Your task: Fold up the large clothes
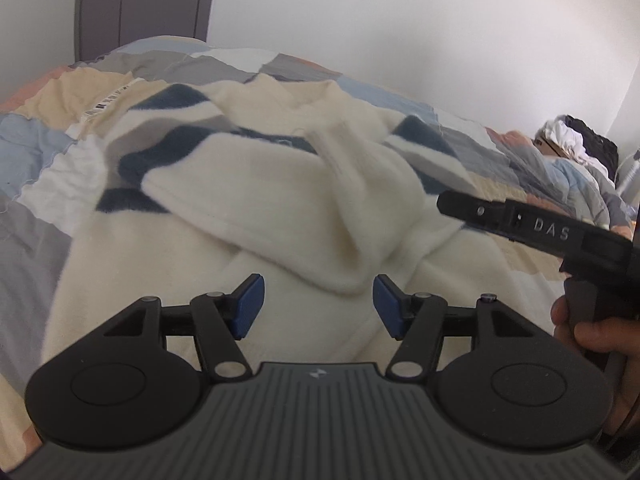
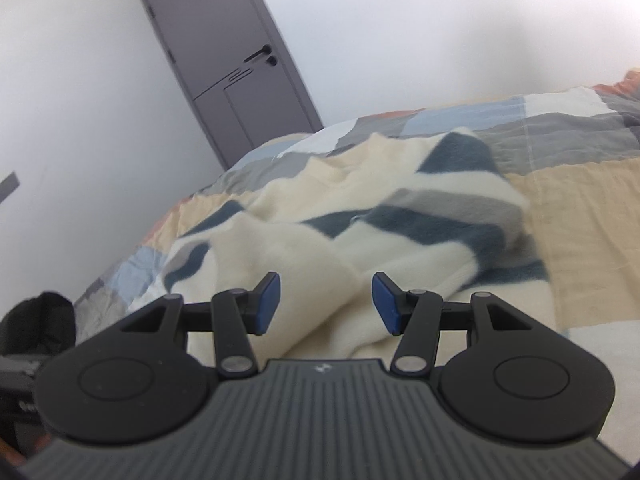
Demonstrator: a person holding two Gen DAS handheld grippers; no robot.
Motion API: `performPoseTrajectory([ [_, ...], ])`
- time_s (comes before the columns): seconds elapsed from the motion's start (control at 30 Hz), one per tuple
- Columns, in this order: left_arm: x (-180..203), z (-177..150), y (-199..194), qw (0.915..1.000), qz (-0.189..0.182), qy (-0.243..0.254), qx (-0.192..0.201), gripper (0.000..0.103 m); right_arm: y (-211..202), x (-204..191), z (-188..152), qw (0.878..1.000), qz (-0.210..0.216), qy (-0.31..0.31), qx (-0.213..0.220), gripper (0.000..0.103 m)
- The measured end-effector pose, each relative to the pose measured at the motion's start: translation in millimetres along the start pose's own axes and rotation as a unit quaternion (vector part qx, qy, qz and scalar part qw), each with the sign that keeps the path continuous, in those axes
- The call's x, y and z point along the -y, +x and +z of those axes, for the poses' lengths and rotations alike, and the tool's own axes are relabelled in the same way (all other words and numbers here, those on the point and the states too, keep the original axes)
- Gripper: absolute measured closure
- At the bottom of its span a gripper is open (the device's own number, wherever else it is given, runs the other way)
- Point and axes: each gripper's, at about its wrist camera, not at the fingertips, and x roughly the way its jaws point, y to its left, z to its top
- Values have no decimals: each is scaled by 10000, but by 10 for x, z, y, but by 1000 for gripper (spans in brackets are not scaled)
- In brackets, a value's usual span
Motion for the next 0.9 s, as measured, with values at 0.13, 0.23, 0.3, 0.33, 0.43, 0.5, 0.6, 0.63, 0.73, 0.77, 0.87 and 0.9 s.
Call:
performPoseTrajectory([
  [0.13,-14,-1,49,10000,-10,25,6,37,58,-178,-7,9996,116,-252,-51,48],
  [0.23,-23,25,68,9998,56,172,63,37,61,-302,24,9984,264,-506,48,48],
  [0.3,-81,46,68,9999,64,117,102,37,59,-352,61,9965,346,-741,184,48],
  [0.33,-116,55,73,9999,71,62,101,37,65,-361,76,9956,370,-827,238,48],
  [0.43,-200,74,90,9999,14,-60,109,37,144,-334,112,9960,419,-758,211,48],
  [0.5,-234,81,102,9999,32,-61,117,37,218,-336,145,9968,513,-591,139,48],
  [0.6,-286,87,116,9999,36,-63,134,37,305,-445,190,9955,528,-762,187,48],
  [0.63,-312,88,120,9999,24,-96,129,37,327,-485,197,9948,565,-828,193,48],
  [0.73,-404,88,118,9997,-33,-173,176,37,413,-619,224,9921,619,-1063,226,31],
  [0.77,-435,85,122,9996,-18,-185,205,37,429,-656,222,9917,588,-1094,319,22],
  [0.87,-579,95,128,9988,-75,-442,188,37,556,-705,222,9923,579,-1080,207,21],
  [0.9,-635,102,117,9981,-142,-566,203,37,604,-698,204,9927,551,-1065,128,21],
])
